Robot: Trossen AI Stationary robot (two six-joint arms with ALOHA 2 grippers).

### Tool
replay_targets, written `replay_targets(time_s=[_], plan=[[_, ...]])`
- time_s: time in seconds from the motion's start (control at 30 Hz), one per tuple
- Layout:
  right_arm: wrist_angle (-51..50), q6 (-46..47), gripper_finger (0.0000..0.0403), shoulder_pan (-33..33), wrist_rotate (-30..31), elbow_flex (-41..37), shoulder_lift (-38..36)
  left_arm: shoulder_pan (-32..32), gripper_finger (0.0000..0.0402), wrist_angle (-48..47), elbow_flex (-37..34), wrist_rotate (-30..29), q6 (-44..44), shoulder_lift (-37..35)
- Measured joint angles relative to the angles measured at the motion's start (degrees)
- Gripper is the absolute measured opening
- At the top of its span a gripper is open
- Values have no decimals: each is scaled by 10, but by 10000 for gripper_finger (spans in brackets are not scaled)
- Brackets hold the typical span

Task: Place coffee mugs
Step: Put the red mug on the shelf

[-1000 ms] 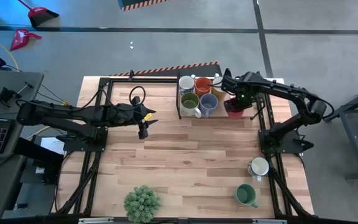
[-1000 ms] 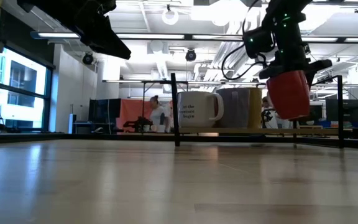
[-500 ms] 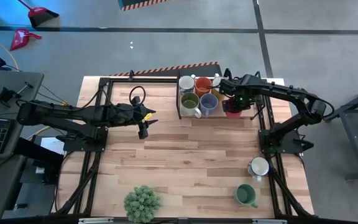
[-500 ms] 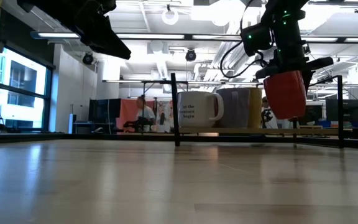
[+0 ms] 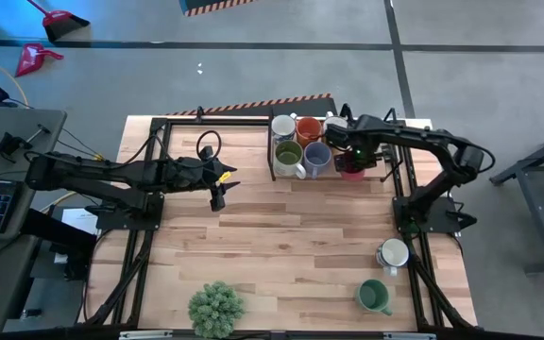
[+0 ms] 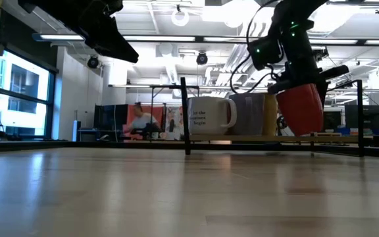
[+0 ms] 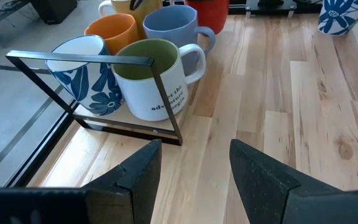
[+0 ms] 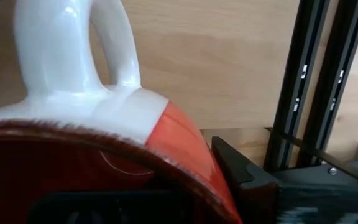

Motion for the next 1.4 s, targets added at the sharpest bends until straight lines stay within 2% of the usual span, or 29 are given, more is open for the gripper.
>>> replay_targets(time_s=[0.2,0.4,1.07,1.4], plan=[[-1,-11,10,-7,3,-3,-11,0,180,0,0,5,1,0],[-20,-6,10,-9,30,-4,-31,0,180,0,0,10,14,0],[39,-28,10,-25,32,-4,-31,0,180,0,0,13,11,0],[33,-28,10,-26,29,-4,-31,0,180,-4,0,13,9,0]])
